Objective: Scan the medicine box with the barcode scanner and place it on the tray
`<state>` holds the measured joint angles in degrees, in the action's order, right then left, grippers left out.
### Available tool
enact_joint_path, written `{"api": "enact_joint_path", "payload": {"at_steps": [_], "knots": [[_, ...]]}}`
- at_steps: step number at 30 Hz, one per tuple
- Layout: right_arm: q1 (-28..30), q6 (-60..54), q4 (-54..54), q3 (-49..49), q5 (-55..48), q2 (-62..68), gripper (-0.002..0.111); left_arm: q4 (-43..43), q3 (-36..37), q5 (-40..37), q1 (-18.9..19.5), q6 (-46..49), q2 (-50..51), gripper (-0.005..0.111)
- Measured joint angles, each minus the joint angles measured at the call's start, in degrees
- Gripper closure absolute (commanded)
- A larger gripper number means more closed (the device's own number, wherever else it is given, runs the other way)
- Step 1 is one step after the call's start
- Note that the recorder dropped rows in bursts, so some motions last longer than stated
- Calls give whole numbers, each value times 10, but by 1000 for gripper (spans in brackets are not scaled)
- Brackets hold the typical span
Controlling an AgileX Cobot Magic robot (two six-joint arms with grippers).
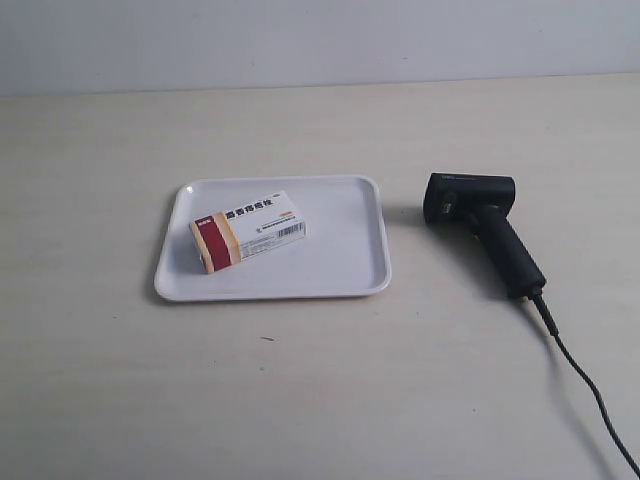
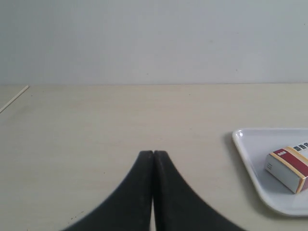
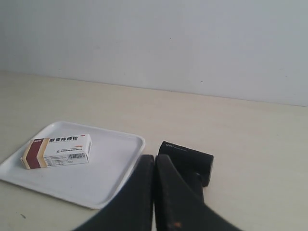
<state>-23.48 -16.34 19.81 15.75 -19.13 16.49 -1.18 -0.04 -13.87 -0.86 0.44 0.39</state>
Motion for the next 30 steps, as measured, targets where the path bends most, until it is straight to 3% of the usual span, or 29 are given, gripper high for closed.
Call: {"api": "enact_joint_path", "payload": {"at_steps": [20,26,30], "knots": [[0,1,2,-4,13,0,108,0,0,0,0,1,0,104],[0,163,-142,-87,106,-19,108,0,0,-1,0,1,0,104],[0,220,-175,-148,143,-42,108,0,0,-1,0,1,0,104]]}}
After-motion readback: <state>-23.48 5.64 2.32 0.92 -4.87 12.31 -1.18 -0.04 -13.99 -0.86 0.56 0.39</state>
